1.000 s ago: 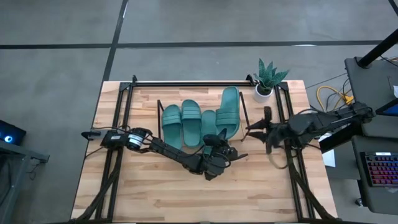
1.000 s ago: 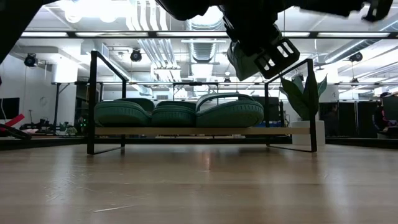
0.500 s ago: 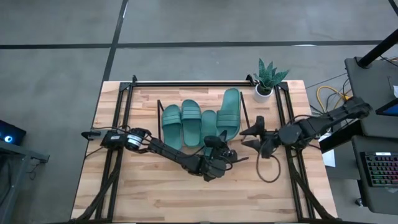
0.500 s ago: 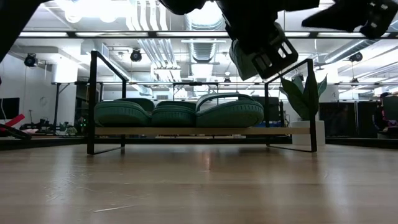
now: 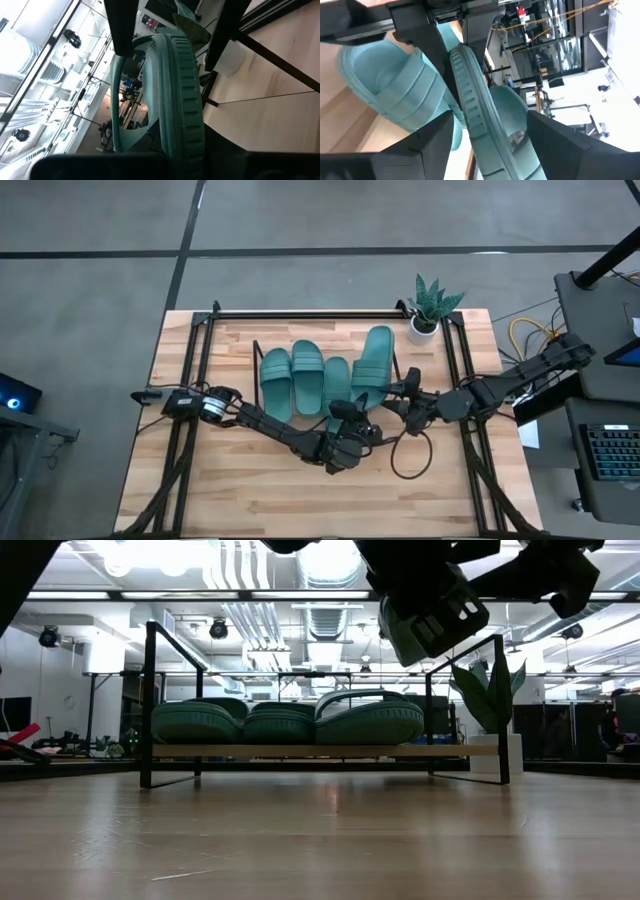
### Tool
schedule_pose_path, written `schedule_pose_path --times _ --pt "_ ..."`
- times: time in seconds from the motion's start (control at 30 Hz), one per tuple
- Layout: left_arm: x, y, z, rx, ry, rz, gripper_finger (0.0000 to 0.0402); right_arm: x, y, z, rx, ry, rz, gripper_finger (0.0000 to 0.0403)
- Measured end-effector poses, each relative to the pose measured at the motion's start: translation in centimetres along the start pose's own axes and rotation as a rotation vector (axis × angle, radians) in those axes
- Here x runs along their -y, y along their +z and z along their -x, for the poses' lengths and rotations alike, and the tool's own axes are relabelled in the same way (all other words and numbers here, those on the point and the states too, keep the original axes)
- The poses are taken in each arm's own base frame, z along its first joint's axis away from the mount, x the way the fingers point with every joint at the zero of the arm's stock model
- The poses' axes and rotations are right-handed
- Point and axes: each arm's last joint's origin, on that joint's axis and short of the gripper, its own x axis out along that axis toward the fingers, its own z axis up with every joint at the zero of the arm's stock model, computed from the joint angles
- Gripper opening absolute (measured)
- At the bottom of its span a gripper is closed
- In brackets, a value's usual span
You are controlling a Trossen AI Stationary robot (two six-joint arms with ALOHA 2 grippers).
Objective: Pick and place slides into the shelf
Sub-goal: Put the green slipper on the shelf
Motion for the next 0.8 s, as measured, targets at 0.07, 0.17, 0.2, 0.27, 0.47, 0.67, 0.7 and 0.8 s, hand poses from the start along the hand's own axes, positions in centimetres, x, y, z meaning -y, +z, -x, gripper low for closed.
schedule_pose_path --times 0.07,0.17,0.2,0.27,0.47,0.67,0.7,0.8 --pt "0.00 0.00 0.02 0.000 0.000 0.000 0.0016 -0.16 0.08 -0.20 -0.003 0.005 -0.043 0.0238" --pt "0.00 0.00 0.01 0.000 0.000 0.000 0.0016 -0.37 0.20 -0.47 -0.011 0.011 -0.062 0.0230" --pt "0.00 0.00 0.01 0.000 0.000 0.001 0.0016 -0.39 0.19 -0.50 -0.015 0.009 -0.061 0.0227" --pt "-0.01 0.00 0.01 0.000 0.000 0.001 0.0016 -0.38 0.24 -0.54 -0.016 0.009 -0.057 0.0216" --pt "0.00 0.01 0.03 0.001 -0.001 0.001 0.0016 -0.29 0.13 -0.55 -0.056 -0.021 -0.040 0.0144" --pt "-0.06 0.01 -0.04 -0.003 0.002 0.003 0.0016 -0.28 -0.02 -0.61 -0.078 -0.028 -0.039 0.0040" --pt "-0.06 0.01 -0.04 -0.003 0.003 0.003 0.0016 -0.28 -0.02 -0.61 -0.078 -0.028 -0.027 0.0035" --pt "-0.08 0.02 -0.04 -0.003 0.002 0.003 0.0016 -0.26 -0.01 -0.61 -0.078 -0.029 -0.013 0.0035"
